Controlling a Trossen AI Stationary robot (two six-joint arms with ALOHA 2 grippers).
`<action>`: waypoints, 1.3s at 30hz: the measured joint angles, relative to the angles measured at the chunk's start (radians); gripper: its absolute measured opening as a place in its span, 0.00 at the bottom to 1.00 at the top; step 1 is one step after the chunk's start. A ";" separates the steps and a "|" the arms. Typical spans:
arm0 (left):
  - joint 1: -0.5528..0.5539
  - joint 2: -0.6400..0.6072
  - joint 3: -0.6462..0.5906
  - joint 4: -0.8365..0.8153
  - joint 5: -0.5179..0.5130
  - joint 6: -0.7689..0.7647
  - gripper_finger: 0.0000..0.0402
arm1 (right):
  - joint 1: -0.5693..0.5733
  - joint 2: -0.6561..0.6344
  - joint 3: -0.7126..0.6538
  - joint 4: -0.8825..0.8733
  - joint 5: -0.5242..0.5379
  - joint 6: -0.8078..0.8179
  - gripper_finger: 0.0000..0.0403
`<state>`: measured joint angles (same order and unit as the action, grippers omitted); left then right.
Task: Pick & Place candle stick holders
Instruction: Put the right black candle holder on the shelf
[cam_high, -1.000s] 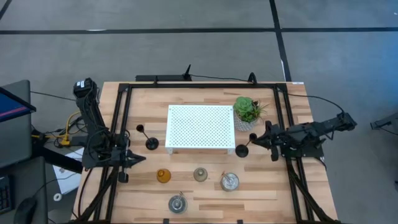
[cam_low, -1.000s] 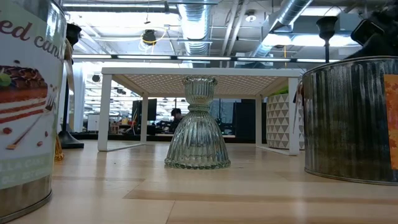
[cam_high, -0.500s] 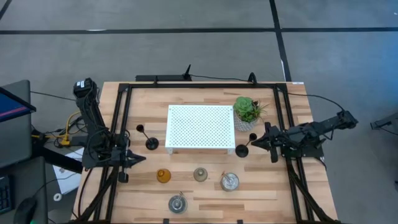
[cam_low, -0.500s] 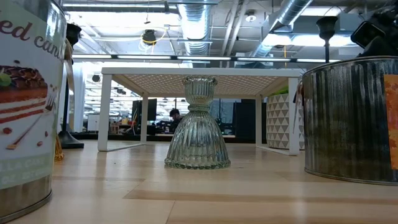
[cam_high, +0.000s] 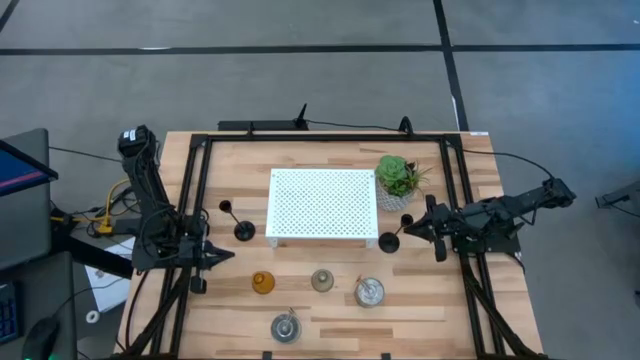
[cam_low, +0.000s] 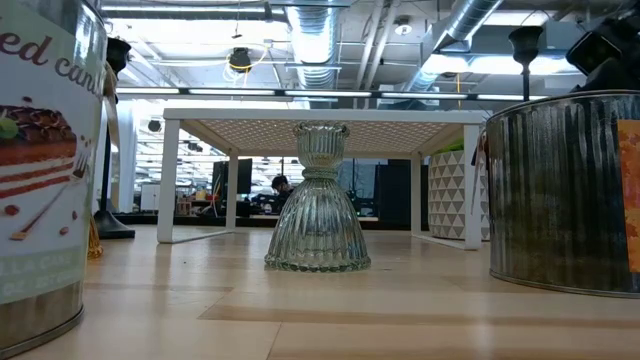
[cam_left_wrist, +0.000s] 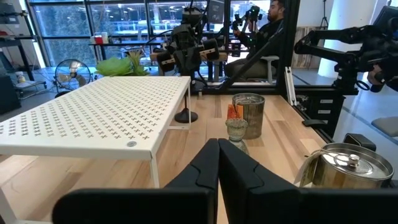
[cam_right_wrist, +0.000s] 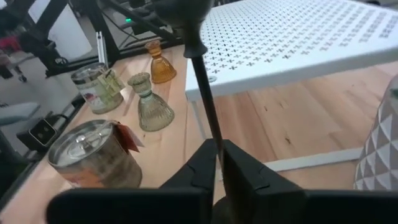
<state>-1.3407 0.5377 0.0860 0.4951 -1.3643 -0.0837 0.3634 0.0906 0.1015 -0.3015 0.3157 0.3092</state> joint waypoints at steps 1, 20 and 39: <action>0.000 0.000 0.000 0.000 0.000 0.000 0.02 | 0.000 0.000 0.000 0.004 0.000 -0.014 0.09; 0.000 0.000 0.000 0.000 0.000 0.000 0.02 | 0.000 0.101 -0.016 0.188 0.000 -0.033 0.47; 0.000 0.000 0.000 0.000 0.000 0.000 0.02 | 0.000 0.377 -0.015 0.452 0.055 -0.047 0.20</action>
<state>-1.3407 0.5377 0.0856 0.4950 -1.3640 -0.0834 0.3634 0.4675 0.0868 0.1504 0.3706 0.2626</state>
